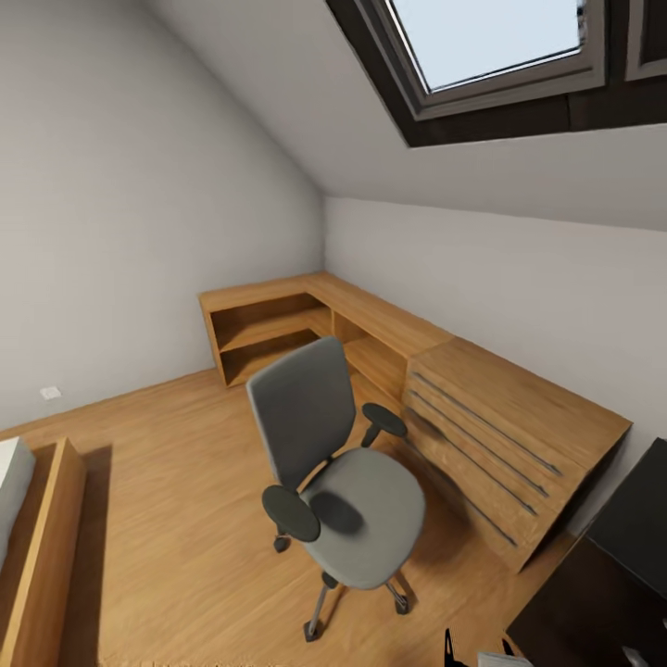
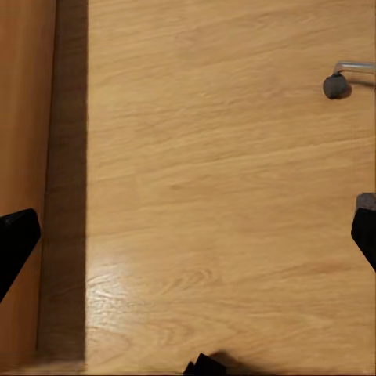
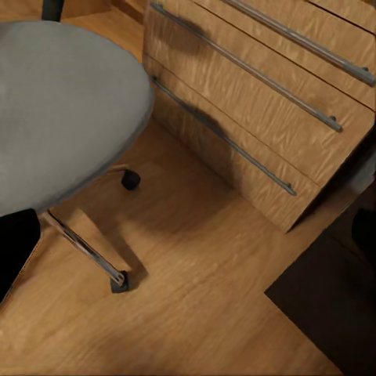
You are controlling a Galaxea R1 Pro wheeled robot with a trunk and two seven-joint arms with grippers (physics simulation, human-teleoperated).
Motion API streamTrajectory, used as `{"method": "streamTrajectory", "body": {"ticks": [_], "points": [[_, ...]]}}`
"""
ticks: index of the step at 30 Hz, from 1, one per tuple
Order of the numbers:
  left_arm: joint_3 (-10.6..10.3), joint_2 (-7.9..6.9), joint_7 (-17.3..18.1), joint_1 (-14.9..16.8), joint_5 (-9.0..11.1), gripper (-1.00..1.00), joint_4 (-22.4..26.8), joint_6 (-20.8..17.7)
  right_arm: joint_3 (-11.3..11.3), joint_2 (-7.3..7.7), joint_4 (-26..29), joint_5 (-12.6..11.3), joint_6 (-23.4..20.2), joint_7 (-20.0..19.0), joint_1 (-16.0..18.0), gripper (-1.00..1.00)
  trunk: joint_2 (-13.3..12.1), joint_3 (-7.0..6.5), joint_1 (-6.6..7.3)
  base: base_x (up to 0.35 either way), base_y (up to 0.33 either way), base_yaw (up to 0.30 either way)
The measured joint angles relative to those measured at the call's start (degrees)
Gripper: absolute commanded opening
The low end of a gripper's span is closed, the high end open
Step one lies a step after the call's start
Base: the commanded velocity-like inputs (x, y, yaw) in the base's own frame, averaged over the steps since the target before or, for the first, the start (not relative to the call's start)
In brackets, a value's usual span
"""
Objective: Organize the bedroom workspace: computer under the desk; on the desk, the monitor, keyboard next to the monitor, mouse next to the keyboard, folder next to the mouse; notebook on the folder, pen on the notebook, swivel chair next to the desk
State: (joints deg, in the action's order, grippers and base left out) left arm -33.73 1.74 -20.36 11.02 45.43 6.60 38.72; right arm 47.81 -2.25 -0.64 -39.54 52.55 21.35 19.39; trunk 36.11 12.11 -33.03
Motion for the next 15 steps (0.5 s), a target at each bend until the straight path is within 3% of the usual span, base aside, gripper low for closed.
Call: {"method": "streamTrajectory", "body": {"ticks": [10,15], "points": [[-0.32,-0.07,0.39,0.00,-0.21,1.00,-0.01,-6.94,-0.04,0.05,-0.07,0.00,0.00,0.08,0.00,1.00,0.00,0.35,0.00,0.000,0.000,0.263],[-0.32,-0.08,0.35,0.00,-0.20,1.00,0.00,-7.84,-0.04,0.15,-0.13,0.02,-0.03,0.08,0.00,1.00,0.00,0.53,0.00,0.000,0.000,0.263]]}}
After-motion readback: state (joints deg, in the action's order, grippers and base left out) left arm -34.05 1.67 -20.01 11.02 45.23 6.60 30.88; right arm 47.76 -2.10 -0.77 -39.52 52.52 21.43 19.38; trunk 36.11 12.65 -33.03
